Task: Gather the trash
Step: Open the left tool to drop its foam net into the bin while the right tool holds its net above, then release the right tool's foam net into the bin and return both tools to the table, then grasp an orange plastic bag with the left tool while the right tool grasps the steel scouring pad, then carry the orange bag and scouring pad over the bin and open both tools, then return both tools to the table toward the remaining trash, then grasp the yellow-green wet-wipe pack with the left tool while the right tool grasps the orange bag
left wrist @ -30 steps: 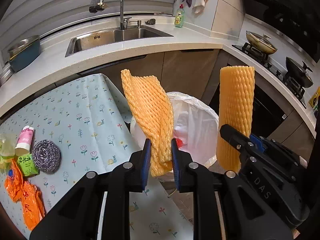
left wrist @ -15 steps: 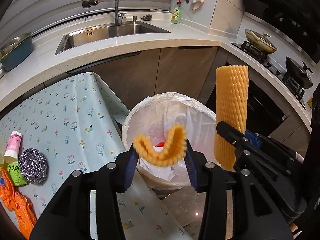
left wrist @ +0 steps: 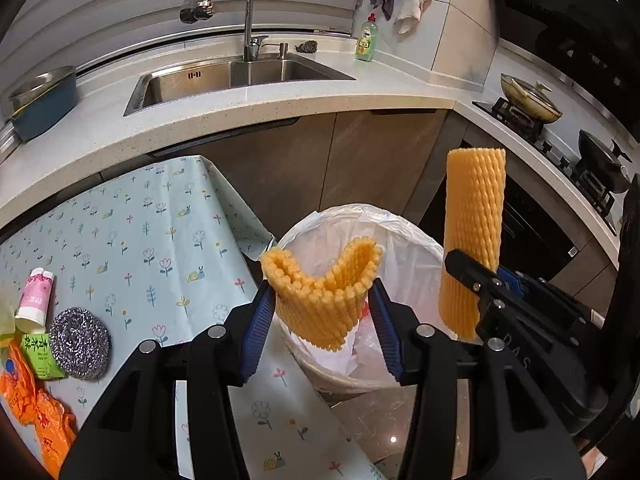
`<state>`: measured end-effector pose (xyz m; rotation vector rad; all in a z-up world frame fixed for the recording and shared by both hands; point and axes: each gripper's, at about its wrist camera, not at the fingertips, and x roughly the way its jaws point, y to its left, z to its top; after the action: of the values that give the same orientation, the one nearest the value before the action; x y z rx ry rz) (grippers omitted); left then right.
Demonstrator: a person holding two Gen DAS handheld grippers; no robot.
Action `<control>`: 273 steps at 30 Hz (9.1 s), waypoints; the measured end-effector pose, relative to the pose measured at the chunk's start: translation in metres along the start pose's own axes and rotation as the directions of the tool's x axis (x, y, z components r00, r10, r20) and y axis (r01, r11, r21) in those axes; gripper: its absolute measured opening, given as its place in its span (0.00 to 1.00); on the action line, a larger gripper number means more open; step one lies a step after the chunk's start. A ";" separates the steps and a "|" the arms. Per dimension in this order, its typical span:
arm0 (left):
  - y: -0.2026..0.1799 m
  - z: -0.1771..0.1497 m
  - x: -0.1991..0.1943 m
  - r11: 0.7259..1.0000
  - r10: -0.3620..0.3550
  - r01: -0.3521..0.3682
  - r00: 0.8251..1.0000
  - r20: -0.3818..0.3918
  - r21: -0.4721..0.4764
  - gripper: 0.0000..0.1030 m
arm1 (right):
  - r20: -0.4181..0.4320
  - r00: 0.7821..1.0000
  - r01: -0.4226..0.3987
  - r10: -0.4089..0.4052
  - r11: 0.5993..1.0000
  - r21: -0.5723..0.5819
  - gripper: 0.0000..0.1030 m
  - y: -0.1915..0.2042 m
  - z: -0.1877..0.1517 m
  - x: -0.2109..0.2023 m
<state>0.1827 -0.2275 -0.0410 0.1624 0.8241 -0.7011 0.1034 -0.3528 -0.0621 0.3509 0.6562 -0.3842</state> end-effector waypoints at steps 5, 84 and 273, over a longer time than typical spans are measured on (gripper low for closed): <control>-0.002 0.014 0.009 0.999 -0.040 0.040 0.999 0.007 -0.033 0.59 | -0.001 1.000 0.016 -0.016 1.000 0.011 0.14 -0.006 0.002 0.001; 0.251 -0.174 -0.137 0.858 0.304 -0.336 0.942 -0.143 -0.389 0.89 | -0.150 0.968 -0.237 0.202 0.932 -0.273 0.61 0.271 -0.102 -0.025; 0.342 -0.114 -0.122 0.857 0.427 -0.422 0.903 -0.049 -0.295 0.53 | -0.198 0.952 -0.279 0.233 0.925 -0.257 0.67 0.300 -0.080 0.025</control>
<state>0.2707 0.1414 -0.0747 0.0592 0.8308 -0.1540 0.2148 -0.0623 -0.0796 0.1928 0.8039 -0.0071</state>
